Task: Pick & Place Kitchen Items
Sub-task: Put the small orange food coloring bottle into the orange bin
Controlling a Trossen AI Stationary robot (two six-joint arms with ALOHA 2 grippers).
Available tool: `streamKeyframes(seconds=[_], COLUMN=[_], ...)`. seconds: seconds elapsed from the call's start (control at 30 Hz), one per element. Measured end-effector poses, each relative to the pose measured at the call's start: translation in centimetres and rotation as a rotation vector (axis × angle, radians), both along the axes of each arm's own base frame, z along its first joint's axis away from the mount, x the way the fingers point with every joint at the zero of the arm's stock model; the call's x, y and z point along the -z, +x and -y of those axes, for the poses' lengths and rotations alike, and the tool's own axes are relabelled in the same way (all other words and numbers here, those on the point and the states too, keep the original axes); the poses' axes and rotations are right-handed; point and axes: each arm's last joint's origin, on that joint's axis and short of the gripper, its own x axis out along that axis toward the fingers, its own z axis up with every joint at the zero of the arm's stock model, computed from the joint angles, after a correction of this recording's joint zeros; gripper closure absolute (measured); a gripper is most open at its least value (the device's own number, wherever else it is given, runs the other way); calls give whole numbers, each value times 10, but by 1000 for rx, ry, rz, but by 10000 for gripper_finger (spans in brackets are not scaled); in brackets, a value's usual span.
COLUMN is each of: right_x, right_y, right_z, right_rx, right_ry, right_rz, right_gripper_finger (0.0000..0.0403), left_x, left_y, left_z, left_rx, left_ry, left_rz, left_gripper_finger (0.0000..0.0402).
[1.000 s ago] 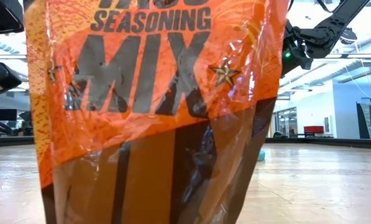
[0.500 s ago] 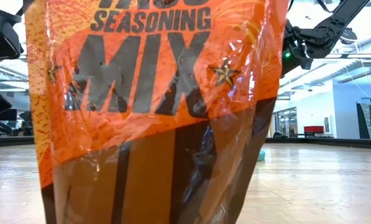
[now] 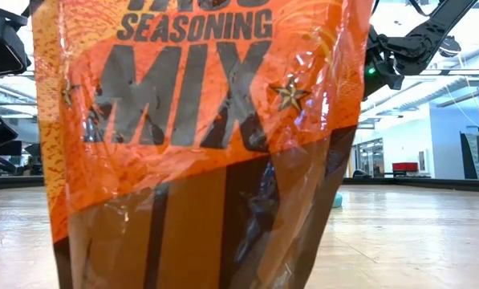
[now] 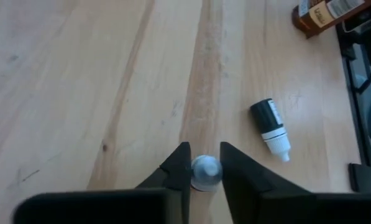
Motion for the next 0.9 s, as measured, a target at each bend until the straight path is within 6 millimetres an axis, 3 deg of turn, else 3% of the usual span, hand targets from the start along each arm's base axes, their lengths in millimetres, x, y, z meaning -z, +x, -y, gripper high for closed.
streamKeyframes(seconds=[0.1,0.6,0.73,0.9], right_x=[0,0,0,0], right_y=[0,0,0,0], right_z=[0,0,0,0], right_rx=[0,6,6,6], right_ry=[0,13,13,13], right_rz=[0,16,15,16], right_gripper_finger=[268,268,268,268], left_x=[-1,-4,-17,-49], left_y=[0,9,16,20], left_z=[1,-9,-21,-46], left_rx=[16,-24,-55,-102], left_ry=[-6,24,-2,-44], left_rz=[5,34,79,216], left_gripper_finger=[368,368,368,368])
